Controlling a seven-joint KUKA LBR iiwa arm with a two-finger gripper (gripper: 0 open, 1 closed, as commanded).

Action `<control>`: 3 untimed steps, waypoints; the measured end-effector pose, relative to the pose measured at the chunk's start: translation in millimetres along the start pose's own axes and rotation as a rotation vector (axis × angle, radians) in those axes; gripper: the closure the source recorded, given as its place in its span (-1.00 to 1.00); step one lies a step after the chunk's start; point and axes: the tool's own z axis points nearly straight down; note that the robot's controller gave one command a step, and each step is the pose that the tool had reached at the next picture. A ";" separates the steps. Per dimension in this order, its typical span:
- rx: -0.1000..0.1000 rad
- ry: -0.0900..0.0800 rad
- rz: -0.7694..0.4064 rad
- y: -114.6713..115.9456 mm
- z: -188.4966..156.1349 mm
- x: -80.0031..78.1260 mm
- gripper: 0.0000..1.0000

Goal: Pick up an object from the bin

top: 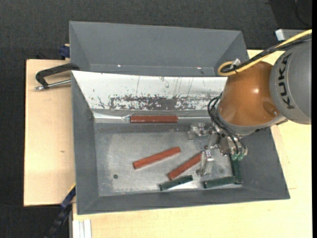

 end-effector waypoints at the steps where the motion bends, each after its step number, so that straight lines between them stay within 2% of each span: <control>1: 0.000 0.006 0.188 27.4 70.2 -14.4 1.00; 2: 0.000 0.004 0.189 27.1 70.1 -14.9 -1.00; 3: 0.000 0.004 0.189 27.0 70.2 -14.8 -1.00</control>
Offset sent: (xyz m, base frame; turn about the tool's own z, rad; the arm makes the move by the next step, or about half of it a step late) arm 0.0000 0.0000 0.0000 0.0000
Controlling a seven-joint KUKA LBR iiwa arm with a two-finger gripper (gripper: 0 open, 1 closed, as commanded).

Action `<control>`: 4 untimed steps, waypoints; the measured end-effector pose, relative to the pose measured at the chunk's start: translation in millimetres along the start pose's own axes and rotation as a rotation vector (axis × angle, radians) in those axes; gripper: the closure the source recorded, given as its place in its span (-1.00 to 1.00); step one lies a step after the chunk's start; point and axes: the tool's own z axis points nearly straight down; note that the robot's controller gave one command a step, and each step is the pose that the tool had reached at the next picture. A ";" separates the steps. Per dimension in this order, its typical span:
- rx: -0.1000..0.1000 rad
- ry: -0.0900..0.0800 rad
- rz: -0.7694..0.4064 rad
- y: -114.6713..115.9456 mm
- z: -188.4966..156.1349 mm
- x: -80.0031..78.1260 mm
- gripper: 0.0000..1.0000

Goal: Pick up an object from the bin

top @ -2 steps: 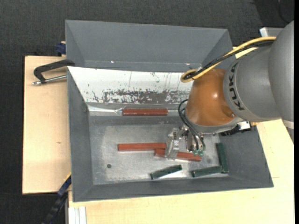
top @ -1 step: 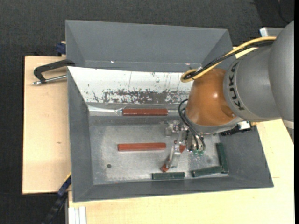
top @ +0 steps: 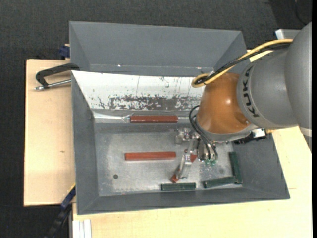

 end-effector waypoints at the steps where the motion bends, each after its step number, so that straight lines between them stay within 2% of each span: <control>1: -0.001 0.004 0.164 25.7 0.3 12.1 1.00; 3: -0.001 0.003 0.163 25.6 -0.3 11.8 1.00; 4: 0.000 0.003 0.137 19.7 -63.7 0.0 1.00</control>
Offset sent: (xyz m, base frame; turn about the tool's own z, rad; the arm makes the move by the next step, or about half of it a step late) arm 0.0000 0.0000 0.0000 0.0000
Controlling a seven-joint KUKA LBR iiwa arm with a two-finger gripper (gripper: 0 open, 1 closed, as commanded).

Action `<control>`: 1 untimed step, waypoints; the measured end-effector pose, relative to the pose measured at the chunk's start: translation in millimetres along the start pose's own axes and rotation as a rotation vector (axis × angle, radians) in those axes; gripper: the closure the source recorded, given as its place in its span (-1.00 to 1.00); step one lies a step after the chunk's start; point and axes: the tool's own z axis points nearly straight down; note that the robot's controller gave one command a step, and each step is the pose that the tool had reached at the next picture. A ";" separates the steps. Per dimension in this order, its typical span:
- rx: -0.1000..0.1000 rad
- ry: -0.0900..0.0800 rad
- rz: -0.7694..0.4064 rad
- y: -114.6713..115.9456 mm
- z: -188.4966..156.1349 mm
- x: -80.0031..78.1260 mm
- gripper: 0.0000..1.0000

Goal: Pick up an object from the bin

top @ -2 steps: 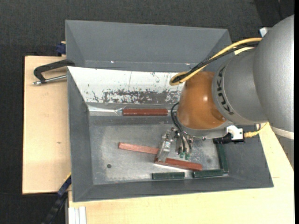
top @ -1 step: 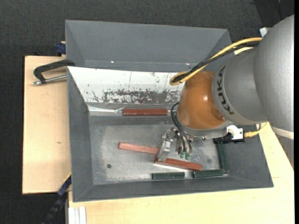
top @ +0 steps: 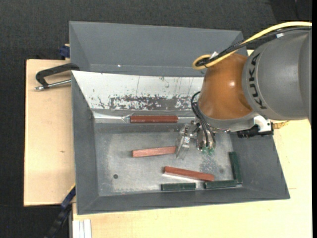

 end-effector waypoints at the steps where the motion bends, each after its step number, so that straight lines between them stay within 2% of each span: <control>1: -0.002 -0.006 0.035 -2.3 -28.0 9.8 1.00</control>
Offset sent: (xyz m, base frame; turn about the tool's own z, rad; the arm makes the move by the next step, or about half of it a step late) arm 0.0101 0.0007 0.0957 0.0808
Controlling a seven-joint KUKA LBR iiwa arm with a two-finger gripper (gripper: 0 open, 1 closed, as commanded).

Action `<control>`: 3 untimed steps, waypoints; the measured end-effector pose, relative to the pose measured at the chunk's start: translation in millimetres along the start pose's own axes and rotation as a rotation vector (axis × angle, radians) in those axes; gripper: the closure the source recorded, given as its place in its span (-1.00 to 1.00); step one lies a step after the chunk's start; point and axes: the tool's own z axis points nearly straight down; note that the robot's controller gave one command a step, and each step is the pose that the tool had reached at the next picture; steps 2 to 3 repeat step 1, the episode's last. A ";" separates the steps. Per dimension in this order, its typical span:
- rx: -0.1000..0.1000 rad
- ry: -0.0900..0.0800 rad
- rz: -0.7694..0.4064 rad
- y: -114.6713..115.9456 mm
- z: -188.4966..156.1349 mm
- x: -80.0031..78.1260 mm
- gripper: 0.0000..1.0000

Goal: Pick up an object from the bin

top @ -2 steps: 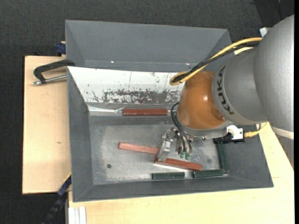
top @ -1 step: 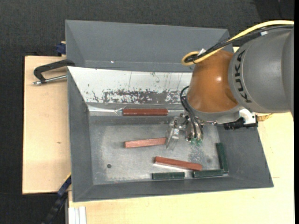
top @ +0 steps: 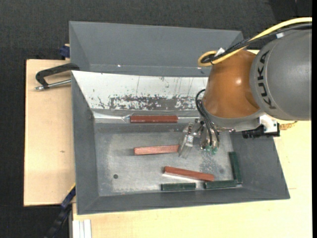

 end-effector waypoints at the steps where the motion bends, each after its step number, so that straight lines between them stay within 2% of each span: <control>1: 0.003 0.006 0.028 4.1 -41.1 -11.6 1.00; 3: 0.003 0.006 0.028 4.1 -41.1 -11.6 1.00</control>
Offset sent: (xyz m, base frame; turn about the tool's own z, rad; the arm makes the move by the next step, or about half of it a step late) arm 0.0016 -0.0089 0.0955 0.0218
